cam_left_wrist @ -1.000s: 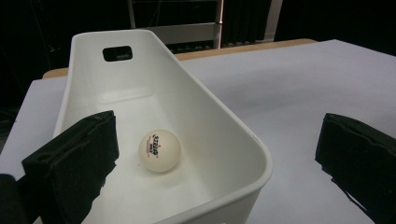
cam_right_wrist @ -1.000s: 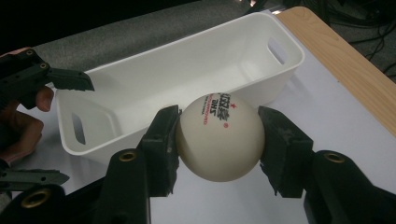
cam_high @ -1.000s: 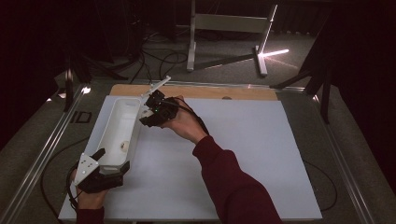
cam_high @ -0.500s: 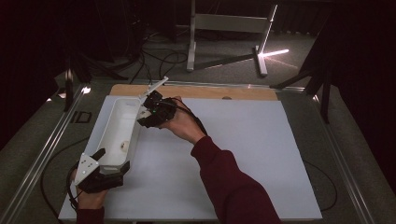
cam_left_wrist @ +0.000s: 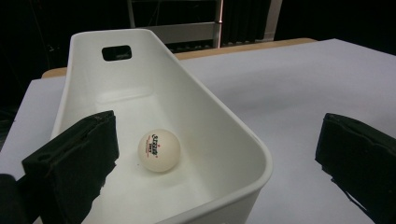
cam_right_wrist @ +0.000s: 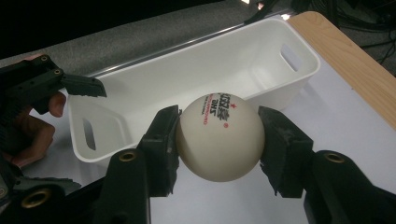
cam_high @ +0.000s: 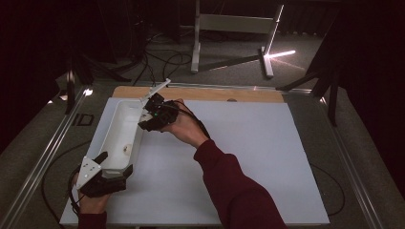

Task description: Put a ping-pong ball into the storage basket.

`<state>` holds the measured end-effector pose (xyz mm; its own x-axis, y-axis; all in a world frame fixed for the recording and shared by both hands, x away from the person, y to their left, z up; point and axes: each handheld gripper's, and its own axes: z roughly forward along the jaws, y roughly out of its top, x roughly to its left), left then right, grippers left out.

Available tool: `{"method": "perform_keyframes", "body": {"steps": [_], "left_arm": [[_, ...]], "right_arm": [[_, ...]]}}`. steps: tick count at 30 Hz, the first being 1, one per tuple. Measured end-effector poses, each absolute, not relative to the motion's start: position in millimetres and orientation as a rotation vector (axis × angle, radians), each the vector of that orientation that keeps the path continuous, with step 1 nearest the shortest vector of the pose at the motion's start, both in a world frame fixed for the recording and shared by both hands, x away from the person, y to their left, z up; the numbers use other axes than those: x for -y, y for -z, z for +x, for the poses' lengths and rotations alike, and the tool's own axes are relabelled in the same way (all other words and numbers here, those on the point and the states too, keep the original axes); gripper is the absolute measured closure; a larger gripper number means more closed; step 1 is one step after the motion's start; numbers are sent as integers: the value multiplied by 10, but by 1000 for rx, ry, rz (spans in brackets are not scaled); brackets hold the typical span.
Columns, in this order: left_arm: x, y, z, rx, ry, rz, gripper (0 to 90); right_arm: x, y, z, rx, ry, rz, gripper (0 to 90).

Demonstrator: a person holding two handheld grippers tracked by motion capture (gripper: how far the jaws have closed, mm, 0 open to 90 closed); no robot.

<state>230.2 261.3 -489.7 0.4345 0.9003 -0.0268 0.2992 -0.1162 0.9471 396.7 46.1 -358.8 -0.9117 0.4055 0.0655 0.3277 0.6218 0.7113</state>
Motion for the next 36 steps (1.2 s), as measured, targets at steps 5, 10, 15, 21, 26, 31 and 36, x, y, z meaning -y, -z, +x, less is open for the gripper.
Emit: {"method": "perform_keyframes", "body": {"steps": [5, 10, 15, 21, 26, 31, 36], "left_arm": [[-2615, 4896, 2301, -1061, -727, 1654, 0], [-2618, 4896, 2303, -1061, -727, 1652, 0], [-2615, 4896, 2303, -1060, -727, 1654, 0], [-2613, 4896, 2302, -1059, -727, 1654, 0], [-2616, 4895, 2303, -1059, -727, 1654, 0], [-2615, 4895, 2302, -1059, -727, 1654, 0], [-2615, 4895, 2303, -1059, -726, 1653, 0]], "right_arm": [[-485, 3589, 3955, -2740, -1168, 611, 503], [-503, 3595, 3942, -2737, -1182, 610, 503], [-519, 3603, 3933, -2732, -1192, 604, 503], [-566, 3596, 3905, -2737, -1214, 589, 503], [-588, 3603, 3892, -2740, -1211, 579, 503], [-599, 3602, 3887, -2739, -1215, 580, 503], [-619, 3609, 3878, -2738, -1216, 574, 502]]}}
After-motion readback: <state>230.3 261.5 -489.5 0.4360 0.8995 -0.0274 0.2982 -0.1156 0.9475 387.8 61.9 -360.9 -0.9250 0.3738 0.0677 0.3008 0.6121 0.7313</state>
